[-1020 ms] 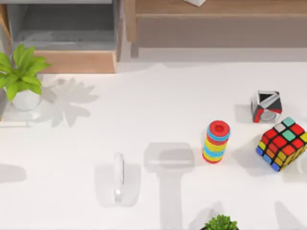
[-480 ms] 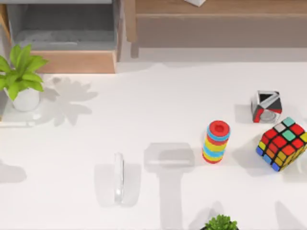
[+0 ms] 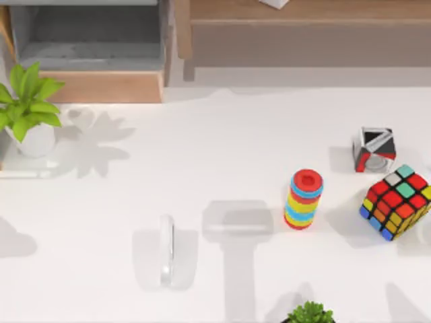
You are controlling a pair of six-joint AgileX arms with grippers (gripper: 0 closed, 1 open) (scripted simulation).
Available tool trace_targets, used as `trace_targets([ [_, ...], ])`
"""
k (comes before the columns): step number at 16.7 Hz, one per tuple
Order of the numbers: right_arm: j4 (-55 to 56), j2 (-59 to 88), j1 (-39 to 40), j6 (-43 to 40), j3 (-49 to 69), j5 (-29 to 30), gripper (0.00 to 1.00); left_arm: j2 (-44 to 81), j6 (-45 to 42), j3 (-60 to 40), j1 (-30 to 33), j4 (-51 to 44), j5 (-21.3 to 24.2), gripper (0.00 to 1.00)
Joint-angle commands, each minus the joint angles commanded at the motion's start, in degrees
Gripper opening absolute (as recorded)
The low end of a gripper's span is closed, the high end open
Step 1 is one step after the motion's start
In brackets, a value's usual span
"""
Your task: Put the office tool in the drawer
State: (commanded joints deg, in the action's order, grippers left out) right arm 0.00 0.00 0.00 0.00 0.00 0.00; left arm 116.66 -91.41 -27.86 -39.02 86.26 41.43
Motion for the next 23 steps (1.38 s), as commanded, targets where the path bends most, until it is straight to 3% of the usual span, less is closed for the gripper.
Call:
trace_targets([
  [17,0.0,0.0,0.0,0.0,0.0,0.0,1.0,-0.98,-0.14,3.26,-2.46,1.94,2.72,1.0],
  [23,0.0,0.0,0.0,0.0,0.0,0.0,1.0,-5.69,13.33,6.19,8.14,-5.58,6.16,1.0],
])
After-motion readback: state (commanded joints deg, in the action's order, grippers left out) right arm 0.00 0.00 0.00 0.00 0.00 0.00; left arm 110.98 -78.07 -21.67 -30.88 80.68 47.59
